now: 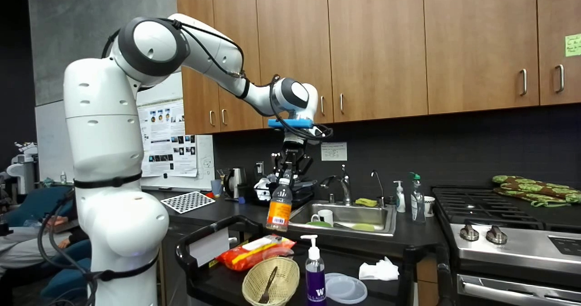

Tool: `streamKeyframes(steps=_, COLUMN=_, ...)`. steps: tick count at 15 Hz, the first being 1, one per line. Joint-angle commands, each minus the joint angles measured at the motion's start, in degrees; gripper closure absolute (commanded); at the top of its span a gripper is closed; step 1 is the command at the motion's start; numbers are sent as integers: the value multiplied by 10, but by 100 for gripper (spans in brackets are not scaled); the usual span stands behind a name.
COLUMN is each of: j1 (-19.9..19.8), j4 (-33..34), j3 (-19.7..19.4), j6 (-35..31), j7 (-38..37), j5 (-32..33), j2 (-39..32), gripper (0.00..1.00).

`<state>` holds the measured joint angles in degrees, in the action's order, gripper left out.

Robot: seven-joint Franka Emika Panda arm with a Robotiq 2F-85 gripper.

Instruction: Put the bottle with the orange label in the sink.

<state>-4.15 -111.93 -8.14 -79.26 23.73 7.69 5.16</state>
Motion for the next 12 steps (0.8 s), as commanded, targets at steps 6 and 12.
streamKeyframes(steps=6, j1=2, j4=62, j3=17, j6=-150, j7=9, j5=-1, j2=-47, gripper=86)
streamKeyframes(steps=12, j1=11, j4=116, j3=41, j6=-295, j7=35, j5=-25, j2=-40, gripper=86)
